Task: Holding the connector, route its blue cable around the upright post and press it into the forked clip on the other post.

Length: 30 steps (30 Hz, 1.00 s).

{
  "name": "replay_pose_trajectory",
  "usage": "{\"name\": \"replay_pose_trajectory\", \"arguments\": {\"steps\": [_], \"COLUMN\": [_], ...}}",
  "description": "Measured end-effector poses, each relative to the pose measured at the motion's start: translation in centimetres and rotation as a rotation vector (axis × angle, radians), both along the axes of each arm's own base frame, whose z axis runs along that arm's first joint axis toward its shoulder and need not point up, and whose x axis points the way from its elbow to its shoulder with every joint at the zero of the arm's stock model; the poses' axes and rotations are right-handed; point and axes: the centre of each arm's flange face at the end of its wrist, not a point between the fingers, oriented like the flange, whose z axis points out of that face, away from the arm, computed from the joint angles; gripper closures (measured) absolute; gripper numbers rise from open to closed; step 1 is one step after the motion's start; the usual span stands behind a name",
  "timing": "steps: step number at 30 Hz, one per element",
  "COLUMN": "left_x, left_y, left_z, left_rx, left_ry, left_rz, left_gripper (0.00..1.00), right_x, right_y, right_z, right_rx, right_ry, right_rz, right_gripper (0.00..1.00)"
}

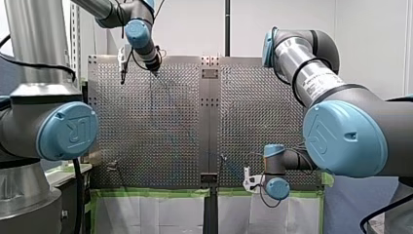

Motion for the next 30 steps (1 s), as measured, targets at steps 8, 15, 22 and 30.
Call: {"name": "replay_pose_trajectory", "arguments": {"steps": [8,15,22,30], "left_x": [-0.1,1.1,1.5,2.2], "left_y": [-1.1,-2.4,-3.1,-4.9], "left_z": [-0.4,-1.8,-1.8,-1.9], "left_rx": [0.061,0.124,0.169,0.215], "left_ry": [-0.047,-0.064,-0.109,-0.152], "left_rz": [0.006,0.012,0.023,0.02], "left_gripper": [0.02,0.02,0.02,0.02], "right_x": [0.0,0.2,0.3,0.3], "right_y": [0.1,0.1,0.2,0.2], "right_z": [0.0,0.0,0.0,0.0], "right_rx": [0.009,0.015,0.017,0.015], "right_ry": [-0.013,-0.032,-0.037,-0.045], "right_rz": [-0.001,0.004,0.01,0.013], "right_gripper": [1.0,1.0,1.0,1.0]}}
